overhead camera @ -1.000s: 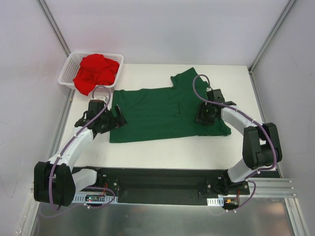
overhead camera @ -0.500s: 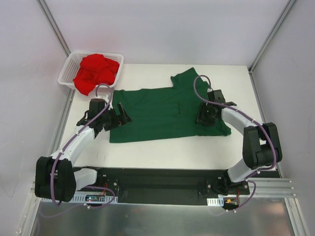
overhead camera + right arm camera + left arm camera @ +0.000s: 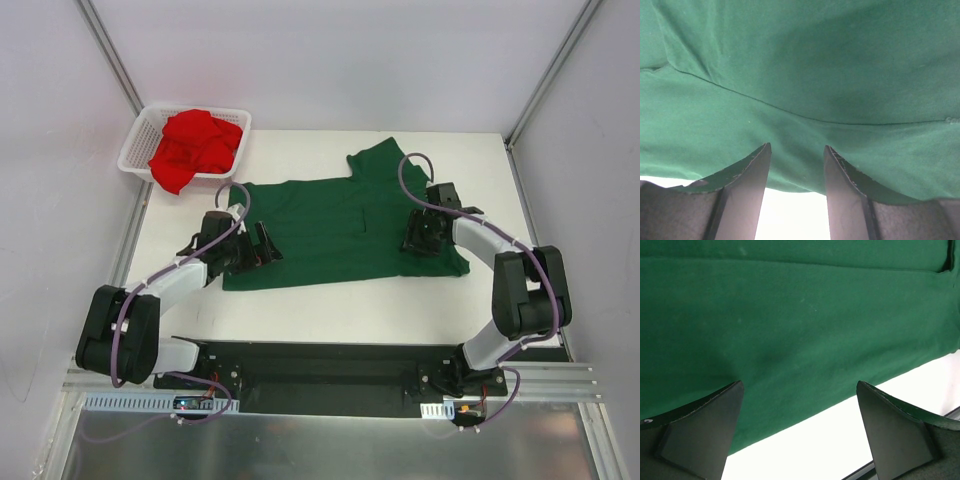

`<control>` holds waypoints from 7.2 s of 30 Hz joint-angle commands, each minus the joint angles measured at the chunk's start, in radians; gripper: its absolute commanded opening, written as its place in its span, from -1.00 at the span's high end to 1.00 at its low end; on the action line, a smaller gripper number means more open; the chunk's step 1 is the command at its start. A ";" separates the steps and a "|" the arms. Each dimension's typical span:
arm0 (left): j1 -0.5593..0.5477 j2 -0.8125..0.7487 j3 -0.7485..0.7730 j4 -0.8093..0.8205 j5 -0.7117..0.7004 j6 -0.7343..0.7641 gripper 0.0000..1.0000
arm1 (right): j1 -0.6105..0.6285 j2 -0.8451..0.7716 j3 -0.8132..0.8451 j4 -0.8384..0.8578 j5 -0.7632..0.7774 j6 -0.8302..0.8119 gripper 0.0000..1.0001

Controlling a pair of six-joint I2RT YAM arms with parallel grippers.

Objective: Fold and stack the t-shirts
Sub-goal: Fold the flattened tshirt in 1/3 of the way

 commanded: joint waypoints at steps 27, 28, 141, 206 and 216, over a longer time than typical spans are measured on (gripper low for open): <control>0.000 0.029 -0.072 0.010 0.029 -0.009 -0.93 | -0.013 -0.072 -0.125 -0.043 -0.087 0.035 0.01; 0.001 0.015 -0.073 0.004 0.030 -0.007 -0.93 | -0.011 -0.082 -0.129 -0.056 -0.083 0.036 0.01; 0.103 -0.085 -0.107 -0.075 0.072 -0.026 -0.94 | -0.016 -0.172 -0.260 0.065 -0.178 0.076 -0.05; 0.107 0.024 0.119 0.148 -0.315 0.008 -0.92 | -0.022 -0.050 0.181 -0.052 -0.153 0.058 -0.05; 0.413 0.104 0.053 0.394 0.062 -0.067 -0.89 | -0.023 -0.039 0.178 -0.054 -0.167 0.042 -0.06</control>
